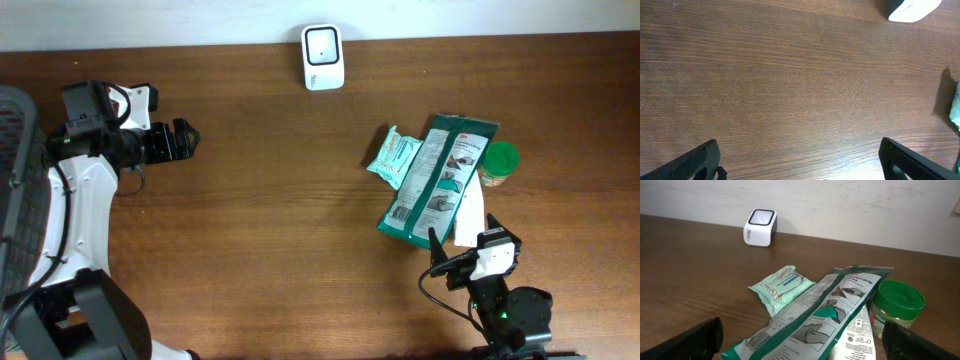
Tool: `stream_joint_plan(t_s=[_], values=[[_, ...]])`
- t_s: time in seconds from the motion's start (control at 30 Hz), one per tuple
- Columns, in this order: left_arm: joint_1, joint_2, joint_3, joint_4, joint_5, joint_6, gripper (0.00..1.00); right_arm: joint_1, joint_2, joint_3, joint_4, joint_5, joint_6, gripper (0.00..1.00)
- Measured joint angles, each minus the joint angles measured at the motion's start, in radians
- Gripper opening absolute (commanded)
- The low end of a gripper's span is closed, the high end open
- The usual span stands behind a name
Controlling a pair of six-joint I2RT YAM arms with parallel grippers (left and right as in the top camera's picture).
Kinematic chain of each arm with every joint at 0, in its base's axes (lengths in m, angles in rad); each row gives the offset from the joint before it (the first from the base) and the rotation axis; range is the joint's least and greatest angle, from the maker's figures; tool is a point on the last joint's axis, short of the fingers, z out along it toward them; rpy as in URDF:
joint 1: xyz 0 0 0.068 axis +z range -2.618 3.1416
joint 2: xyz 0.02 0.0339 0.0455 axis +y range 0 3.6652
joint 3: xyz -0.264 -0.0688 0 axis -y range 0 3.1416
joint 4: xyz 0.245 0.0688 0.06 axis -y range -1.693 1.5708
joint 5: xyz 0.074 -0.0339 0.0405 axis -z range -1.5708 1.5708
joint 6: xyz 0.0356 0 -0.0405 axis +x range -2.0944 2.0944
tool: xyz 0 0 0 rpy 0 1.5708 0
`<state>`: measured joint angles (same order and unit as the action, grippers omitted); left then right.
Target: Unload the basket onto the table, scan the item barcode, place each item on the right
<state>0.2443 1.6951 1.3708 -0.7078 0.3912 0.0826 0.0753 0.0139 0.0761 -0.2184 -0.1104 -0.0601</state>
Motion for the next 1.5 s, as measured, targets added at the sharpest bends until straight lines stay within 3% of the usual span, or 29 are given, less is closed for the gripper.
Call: stream_joint_plan(t_s=[0.13, 0.17, 0.2, 0.27, 0.33, 0.43, 0.5, 0.63, 0.77, 0.93, 1.5], values=[[0.0, -0.167, 0.0, -0.026, -0.004, 0.0, 0.99, 0.0, 0.0, 0.0, 0.0, 0.0, 0.0, 0.98], [-0.005, -0.292, -0.005, 0.001, -0.008, 0.0, 0.99, 0.0, 0.0, 0.0, 0.0, 0.0, 0.0, 0.98], [-0.024, -0.376, -0.055, 0.149, -0.026, 0.013, 0.99, 0.0, 0.0, 0.0, 0.002, 0.0, 0.0, 0.99], [-0.115, -0.597, -0.311, 0.54, -0.105, 0.045, 0.99, 0.0, -0.002, -0.002, 0.005, -0.001, 0.0, 0.98], [-0.153, -0.837, -0.636, 0.792, -0.172, 0.063, 0.99, 0.0, -0.003, -0.002, 0.004, -0.004, 0.0, 0.98], [-0.153, -1.146, -1.04, 1.011, -0.246, 0.083, 0.99, 0.0, -0.002, -0.001, 0.008, -0.004, 0.0, 0.99], [-0.153, -1.39, -1.238, 1.05, -0.282, 0.085, 0.99, 0.0, -0.002, -0.002, 0.007, -0.004, 0.0, 0.98], [-0.16, -1.55, -1.354, 0.983, -0.307, 0.087, 0.99, 0.0, -0.004, -0.002, 0.003, -0.004, 0.0, 0.98], [-0.18, -1.67, -1.359, 0.766, -0.348, 0.09, 0.99, 0.0, -0.004, -0.002, 0.003, -0.004, 0.0, 0.98], [-0.181, -1.681, -1.359, 0.635, -0.357, 0.093, 0.99, 0.0, -0.004, -0.002, 0.003, -0.004, 0.0, 0.98], [-0.181, -1.681, -1.359, 0.633, -0.359, 0.093, 0.99, 0.0, -0.004, -0.002, 0.003, -0.004, -0.001, 0.98]])
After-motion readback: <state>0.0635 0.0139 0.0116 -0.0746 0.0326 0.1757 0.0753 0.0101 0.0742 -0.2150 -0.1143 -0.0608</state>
